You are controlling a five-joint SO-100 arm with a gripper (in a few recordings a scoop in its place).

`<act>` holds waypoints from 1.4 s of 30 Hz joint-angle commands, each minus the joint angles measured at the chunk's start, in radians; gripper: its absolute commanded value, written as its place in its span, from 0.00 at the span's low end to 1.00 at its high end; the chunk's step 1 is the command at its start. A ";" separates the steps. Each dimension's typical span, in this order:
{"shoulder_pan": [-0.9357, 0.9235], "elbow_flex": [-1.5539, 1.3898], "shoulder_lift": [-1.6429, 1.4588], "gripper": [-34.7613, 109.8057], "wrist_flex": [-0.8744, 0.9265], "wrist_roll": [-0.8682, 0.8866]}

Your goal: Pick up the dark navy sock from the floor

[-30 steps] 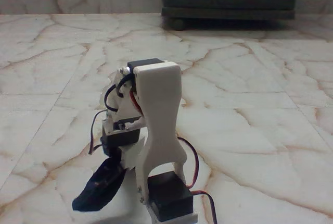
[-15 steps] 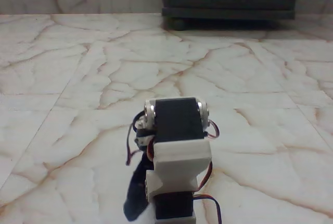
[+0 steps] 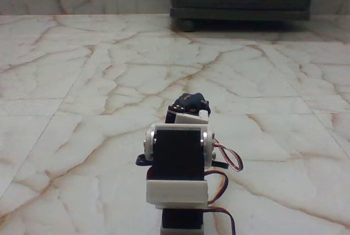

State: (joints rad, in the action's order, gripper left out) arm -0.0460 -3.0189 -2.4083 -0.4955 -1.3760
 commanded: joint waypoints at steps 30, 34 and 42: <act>-0.008 -0.063 -0.029 0.24 -0.259 -0.103; -0.006 -0.063 -0.029 0.24 -0.258 -0.106; -0.006 -0.063 -0.029 0.24 -0.268 -0.114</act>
State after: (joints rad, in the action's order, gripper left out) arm -0.0506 -3.0833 -2.4083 -0.7578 -1.4834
